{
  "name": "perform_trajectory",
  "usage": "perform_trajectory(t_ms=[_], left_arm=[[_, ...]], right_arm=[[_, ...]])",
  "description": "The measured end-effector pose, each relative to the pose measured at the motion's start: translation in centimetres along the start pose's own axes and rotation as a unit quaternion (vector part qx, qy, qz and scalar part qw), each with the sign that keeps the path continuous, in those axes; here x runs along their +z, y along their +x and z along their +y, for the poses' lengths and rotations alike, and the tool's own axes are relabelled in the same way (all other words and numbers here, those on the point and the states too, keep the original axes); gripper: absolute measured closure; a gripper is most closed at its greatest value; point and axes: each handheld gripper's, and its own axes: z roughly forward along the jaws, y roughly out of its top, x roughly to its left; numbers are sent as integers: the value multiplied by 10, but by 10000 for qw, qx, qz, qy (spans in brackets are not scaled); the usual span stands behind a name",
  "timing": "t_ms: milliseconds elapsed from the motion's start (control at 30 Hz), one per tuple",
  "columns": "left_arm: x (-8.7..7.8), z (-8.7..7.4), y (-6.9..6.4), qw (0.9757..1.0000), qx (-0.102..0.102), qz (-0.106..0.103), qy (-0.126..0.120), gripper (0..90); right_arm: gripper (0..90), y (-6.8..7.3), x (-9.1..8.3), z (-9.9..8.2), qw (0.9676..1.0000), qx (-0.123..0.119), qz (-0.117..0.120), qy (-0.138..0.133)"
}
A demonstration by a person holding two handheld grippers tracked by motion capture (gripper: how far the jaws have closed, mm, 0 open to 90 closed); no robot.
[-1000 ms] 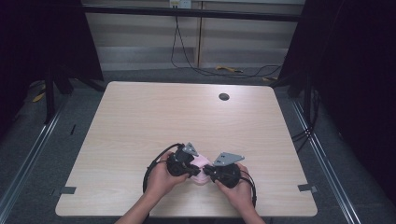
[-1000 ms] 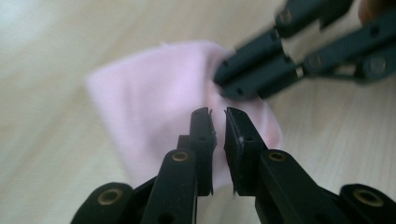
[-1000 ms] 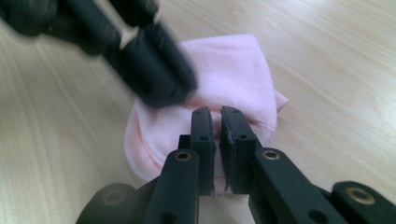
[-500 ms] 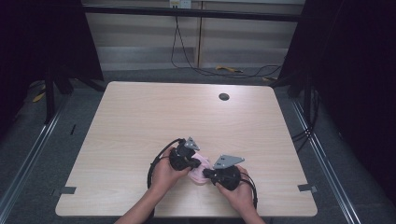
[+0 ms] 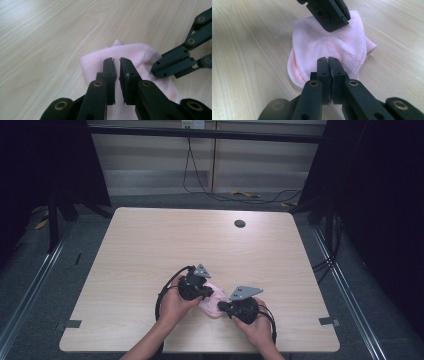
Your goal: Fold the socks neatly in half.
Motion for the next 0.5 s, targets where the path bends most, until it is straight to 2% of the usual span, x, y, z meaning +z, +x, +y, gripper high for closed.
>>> perform_trajectory(t_ms=[67, 100, 133, 200, 267, 333, 400, 500], left_arm=[[2, -1, 2, 9999, 20, 72, 81, 826], [4, -2, 2, 9997, 28, 198, 102, 837], [5, -3, 3, 9993, 96, 301, 179, 854], [7, -6, 6, 9990, 60, 389, 220, 900], [7, -8, 8, 9989, 33, 407, 209, 900], [5, -7, 8, 9982, 115, 497, 308, 900], [3, -6, 6, 9982, 121, 515, 299, 900], [-2, -4, 2, 9989, 92, 410, 187, 899]], right_arm=[[880, 0, 0, 0, 10000, -1, 2, 1], [880, 0, 0, 0, 10000, -10, 3, 5], [881, 0, 0, 0, 10000, -11, 4, 7], [882, 0, 0, 0, 10000, -26, 6, 9], [883, 0, 0, 0, 10000, -13, 15, 12], [883, 0, 0, 0, 10000, -15, 8, 8], [883, 0, 0, 0, 10000, -2, 1, 1], [883, 0, 0, 0, 10000, -12, -3, 3]])
